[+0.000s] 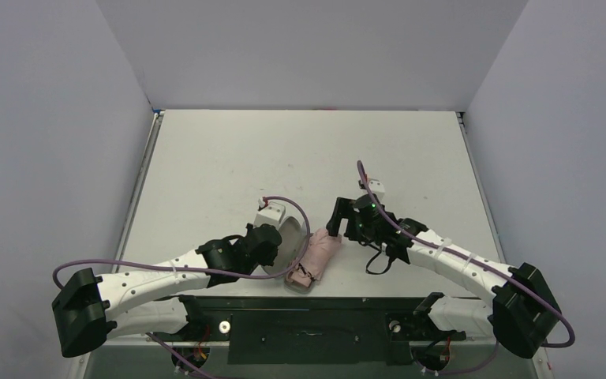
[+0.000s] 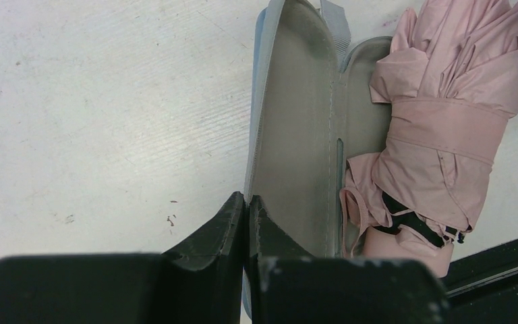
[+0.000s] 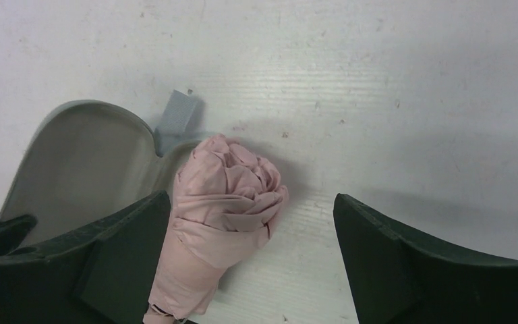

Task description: Put away the umbrella

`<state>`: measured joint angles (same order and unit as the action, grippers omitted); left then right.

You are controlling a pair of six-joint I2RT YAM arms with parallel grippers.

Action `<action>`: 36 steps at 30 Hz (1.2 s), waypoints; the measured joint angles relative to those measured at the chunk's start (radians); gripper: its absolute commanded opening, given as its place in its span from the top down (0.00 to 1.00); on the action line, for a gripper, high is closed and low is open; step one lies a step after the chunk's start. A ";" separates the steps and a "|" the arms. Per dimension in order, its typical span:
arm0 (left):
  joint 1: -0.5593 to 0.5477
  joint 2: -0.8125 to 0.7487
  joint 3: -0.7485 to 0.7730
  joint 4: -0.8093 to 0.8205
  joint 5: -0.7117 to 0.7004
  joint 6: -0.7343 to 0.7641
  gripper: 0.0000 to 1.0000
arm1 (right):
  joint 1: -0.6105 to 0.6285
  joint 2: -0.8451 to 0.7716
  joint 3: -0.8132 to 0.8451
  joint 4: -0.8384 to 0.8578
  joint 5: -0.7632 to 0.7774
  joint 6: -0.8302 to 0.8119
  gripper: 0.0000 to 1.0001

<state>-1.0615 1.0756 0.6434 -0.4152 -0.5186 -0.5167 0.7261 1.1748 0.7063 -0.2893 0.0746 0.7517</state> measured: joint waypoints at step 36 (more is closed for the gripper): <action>-0.013 0.002 0.000 0.000 0.000 0.001 1.00 | -0.078 0.127 -0.264 0.502 -0.318 0.240 0.83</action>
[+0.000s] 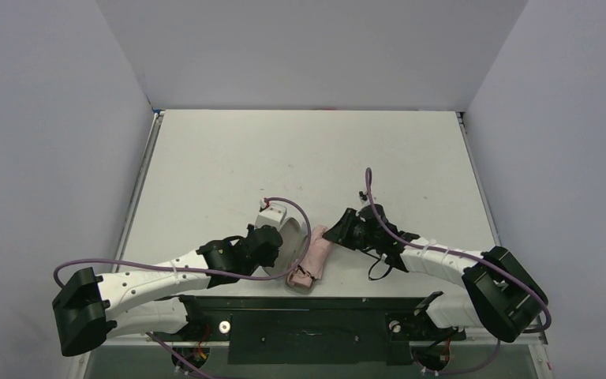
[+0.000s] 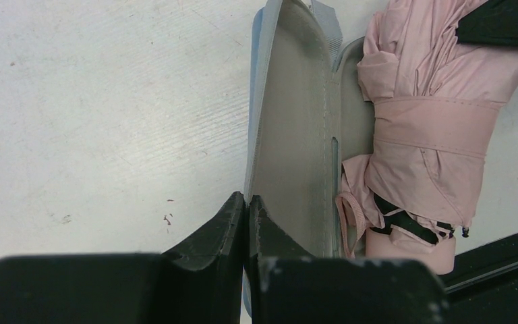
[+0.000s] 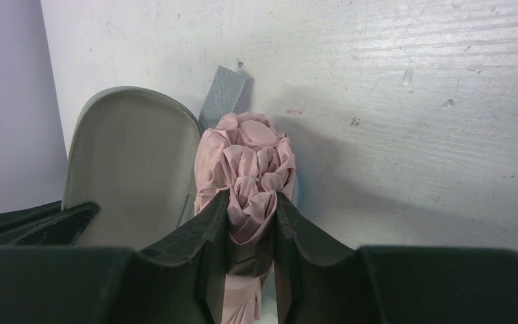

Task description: Put away the umbrella

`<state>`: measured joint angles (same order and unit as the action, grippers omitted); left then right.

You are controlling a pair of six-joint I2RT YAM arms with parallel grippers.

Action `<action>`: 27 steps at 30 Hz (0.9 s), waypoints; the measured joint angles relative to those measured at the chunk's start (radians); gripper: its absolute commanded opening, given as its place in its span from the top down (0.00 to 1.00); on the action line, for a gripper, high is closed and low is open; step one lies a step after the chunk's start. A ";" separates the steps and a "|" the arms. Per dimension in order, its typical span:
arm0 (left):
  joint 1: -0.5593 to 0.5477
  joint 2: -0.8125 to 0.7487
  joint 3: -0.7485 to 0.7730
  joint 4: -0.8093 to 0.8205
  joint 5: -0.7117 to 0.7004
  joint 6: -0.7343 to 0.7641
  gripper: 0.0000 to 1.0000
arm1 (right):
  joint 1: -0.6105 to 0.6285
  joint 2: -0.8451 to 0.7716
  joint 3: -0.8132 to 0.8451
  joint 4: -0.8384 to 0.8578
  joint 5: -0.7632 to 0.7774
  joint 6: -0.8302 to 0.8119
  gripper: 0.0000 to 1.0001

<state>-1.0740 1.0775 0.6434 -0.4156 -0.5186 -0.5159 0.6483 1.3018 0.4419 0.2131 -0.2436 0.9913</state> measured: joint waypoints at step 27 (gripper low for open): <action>-0.005 0.011 0.000 0.000 -0.001 0.000 1.00 | -0.009 0.017 -0.156 0.531 -0.045 0.042 0.90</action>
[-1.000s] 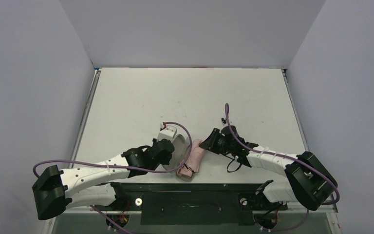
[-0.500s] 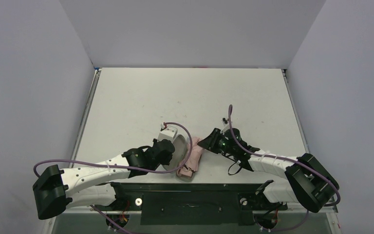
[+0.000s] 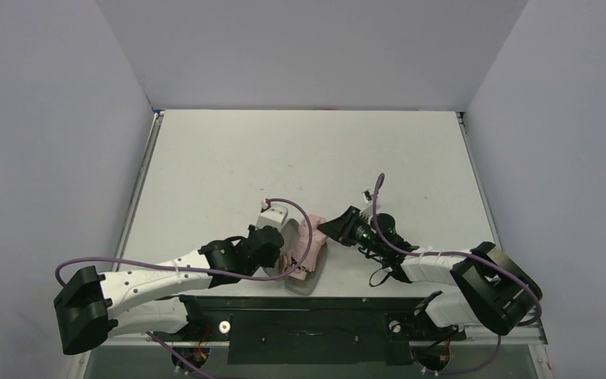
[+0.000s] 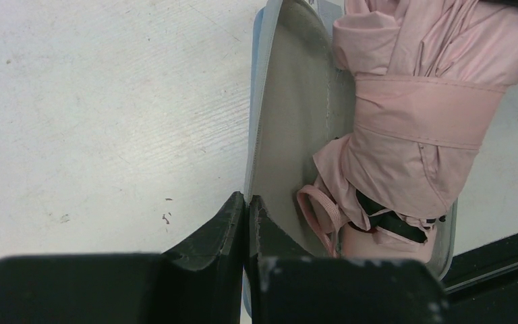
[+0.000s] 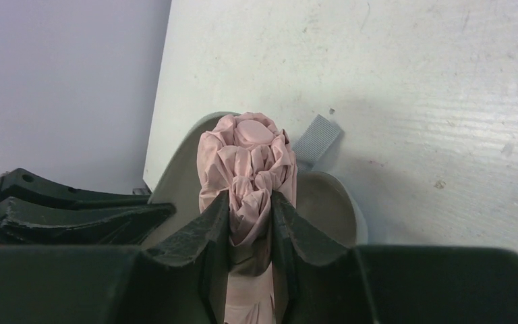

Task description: Put away the umbrella

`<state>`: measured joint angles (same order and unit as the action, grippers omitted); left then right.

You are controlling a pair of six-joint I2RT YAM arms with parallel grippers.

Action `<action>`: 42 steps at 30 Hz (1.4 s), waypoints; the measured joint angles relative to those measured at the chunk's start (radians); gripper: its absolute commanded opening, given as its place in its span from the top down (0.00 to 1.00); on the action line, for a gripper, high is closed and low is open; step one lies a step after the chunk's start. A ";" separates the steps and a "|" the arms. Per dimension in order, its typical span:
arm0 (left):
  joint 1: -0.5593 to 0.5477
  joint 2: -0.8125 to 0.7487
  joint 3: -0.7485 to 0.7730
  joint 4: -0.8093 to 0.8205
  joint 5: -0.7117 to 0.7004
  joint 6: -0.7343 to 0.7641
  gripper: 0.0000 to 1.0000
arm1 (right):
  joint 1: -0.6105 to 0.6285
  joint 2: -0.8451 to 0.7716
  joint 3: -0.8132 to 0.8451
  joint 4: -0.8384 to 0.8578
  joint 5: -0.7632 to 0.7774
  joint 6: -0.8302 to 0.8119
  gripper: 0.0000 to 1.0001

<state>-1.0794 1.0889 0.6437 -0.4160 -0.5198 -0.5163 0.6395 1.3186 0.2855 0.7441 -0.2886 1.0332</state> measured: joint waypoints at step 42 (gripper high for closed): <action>-0.040 0.034 0.050 -0.041 -0.033 -0.017 0.61 | 0.101 -0.188 -0.040 -0.326 0.082 -0.270 0.14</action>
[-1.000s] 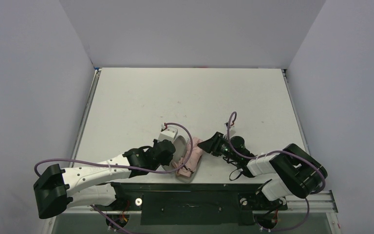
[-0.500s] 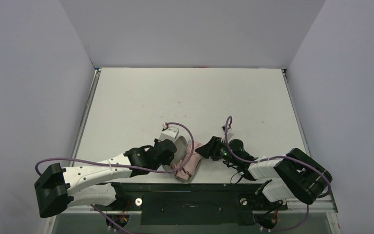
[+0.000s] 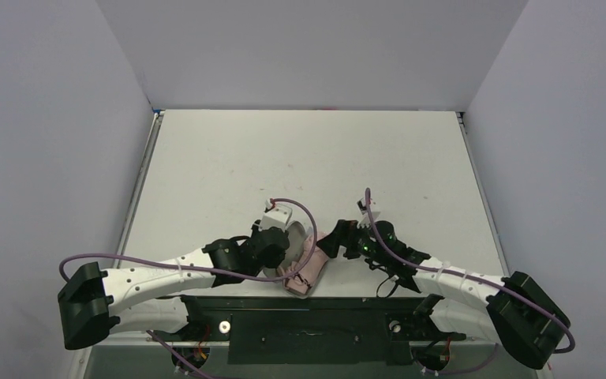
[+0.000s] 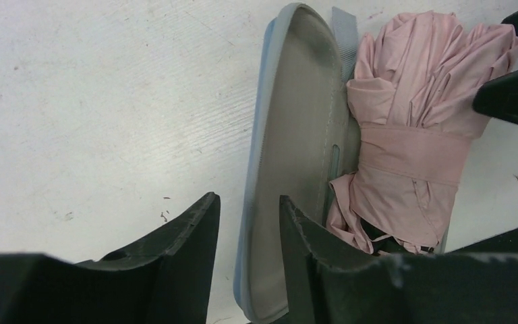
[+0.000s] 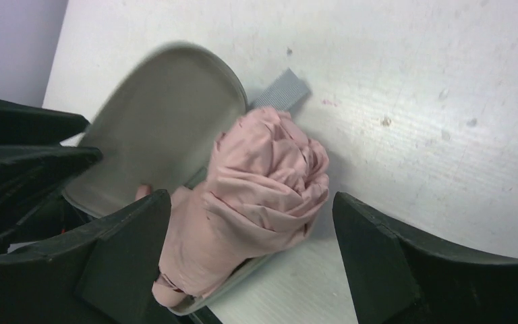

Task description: Put away the umbrella

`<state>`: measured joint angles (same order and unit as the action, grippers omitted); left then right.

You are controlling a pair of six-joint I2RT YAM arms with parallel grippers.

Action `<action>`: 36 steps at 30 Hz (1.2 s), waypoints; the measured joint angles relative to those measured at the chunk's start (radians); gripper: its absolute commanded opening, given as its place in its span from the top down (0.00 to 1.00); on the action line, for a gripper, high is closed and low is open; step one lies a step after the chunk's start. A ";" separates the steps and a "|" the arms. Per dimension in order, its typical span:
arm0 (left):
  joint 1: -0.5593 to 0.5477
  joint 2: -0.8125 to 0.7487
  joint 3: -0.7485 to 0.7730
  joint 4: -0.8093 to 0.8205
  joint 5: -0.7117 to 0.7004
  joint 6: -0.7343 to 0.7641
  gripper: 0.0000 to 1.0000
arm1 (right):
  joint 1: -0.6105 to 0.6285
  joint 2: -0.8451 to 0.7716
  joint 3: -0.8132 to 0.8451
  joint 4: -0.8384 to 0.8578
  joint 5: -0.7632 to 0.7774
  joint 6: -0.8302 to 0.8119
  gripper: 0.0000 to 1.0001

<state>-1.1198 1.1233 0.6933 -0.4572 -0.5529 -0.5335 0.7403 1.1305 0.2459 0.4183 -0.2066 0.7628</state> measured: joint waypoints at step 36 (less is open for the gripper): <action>0.339 0.203 -0.079 0.354 0.308 0.087 0.66 | 0.021 0.074 0.121 -0.274 0.217 0.077 0.64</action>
<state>-0.7807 1.3262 0.6140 -0.1032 -0.2451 -0.4469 0.7609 1.2049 0.3672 0.1448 0.0109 0.8394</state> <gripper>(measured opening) 0.345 0.364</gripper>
